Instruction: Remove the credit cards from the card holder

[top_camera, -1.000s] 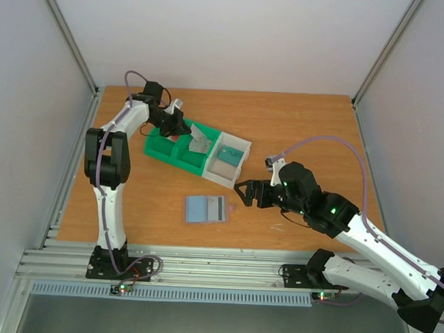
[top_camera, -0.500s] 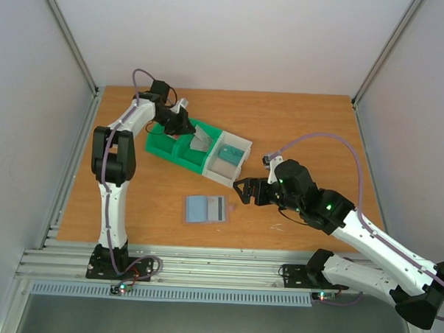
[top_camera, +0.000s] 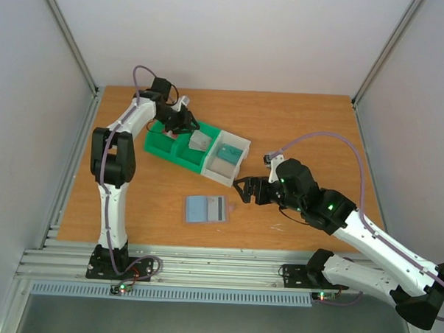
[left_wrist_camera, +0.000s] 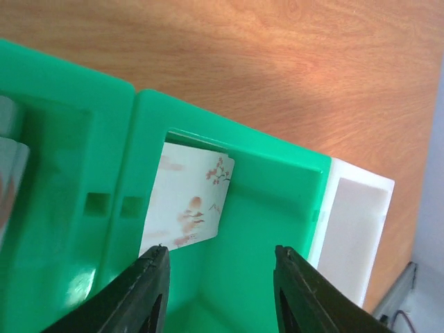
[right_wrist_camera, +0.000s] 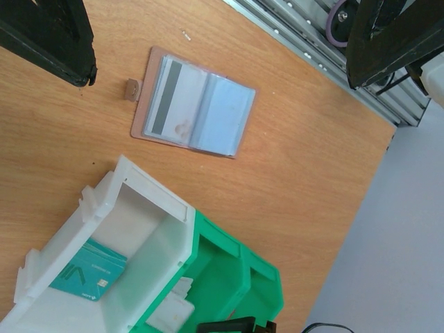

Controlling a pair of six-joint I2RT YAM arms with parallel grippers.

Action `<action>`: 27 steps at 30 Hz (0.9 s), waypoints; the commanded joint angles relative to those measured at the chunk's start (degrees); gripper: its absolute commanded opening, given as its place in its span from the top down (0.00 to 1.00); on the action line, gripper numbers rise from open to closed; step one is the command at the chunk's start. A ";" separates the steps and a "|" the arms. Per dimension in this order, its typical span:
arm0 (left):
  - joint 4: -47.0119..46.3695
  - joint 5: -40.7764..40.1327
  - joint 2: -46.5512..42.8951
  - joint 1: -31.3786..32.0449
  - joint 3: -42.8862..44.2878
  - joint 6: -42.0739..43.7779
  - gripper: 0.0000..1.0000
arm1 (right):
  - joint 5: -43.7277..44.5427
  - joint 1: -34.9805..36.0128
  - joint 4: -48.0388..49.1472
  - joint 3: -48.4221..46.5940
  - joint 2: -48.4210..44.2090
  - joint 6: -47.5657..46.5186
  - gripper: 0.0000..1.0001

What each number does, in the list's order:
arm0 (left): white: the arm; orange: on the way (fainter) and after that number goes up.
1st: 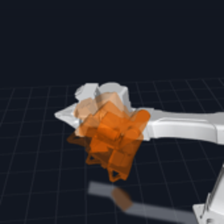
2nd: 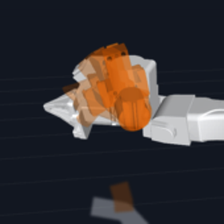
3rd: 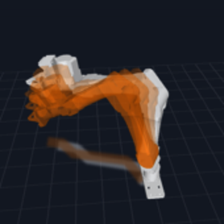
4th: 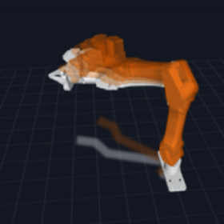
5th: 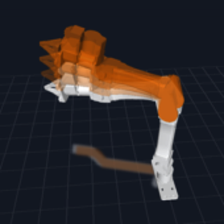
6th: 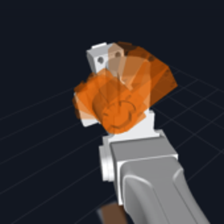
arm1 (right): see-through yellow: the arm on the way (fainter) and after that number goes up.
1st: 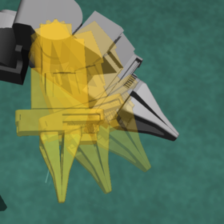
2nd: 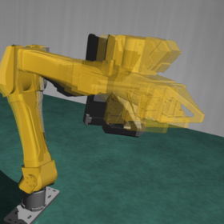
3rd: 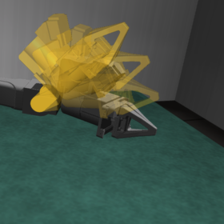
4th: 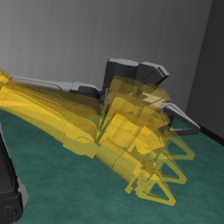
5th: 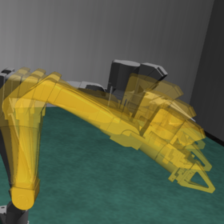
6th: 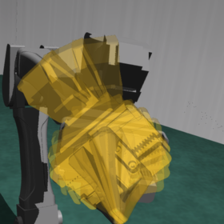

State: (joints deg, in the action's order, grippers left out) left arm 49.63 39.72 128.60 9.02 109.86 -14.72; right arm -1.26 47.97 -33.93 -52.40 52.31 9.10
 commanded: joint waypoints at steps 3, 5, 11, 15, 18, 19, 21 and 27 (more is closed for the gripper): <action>-0.79 -3.08 -7.53 -0.43 -0.62 -0.19 0.51 | 0.64 0.07 -1.19 -2.09 -2.32 1.04 0.02; -1.20 -3.13 -9.89 -0.32 -1.39 -0.60 0.49 | 0.45 0.10 -1.31 -2.17 -2.88 1.46 0.02; -0.25 -2.76 -17.37 -0.23 -4.84 -1.49 0.38 | 0.57 0.08 -3.91 -4.51 -2.98 1.42 0.02; -0.93 -2.64 -26.51 -0.23 -13.13 -1.92 0.19 | 3.74 0.05 -8.60 -7.21 -3.54 -0.49 0.01; -2.83 -2.81 -34.17 -0.14 -19.54 -3.29 0.01 | 4.11 0.07 -10.17 -8.24 -3.58 -1.19 0.01; -2.98 -3.23 -36.72 -0.02 -21.25 -3.65 0.01 | 4.02 0.08 -10.72 -8.51 -3.49 -1.09 0.02; -2.68 -4.82 -41.86 0.24 -24.68 -3.73 0.01 | 3.98 0.11 -11.76 -8.64 -3.38 -0.29 0.01; -2.85 -9.80 -59.33 0.74 -37.10 -5.14 0.01 | 7.19 -0.05 -12.67 -6.58 -3.83 1.19 0.02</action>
State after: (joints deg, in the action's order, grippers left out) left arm 47.83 33.78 78.67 9.45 78.70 -18.50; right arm 2.26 47.97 -44.25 -59.72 49.06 9.41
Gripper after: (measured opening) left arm 0.993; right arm 0.986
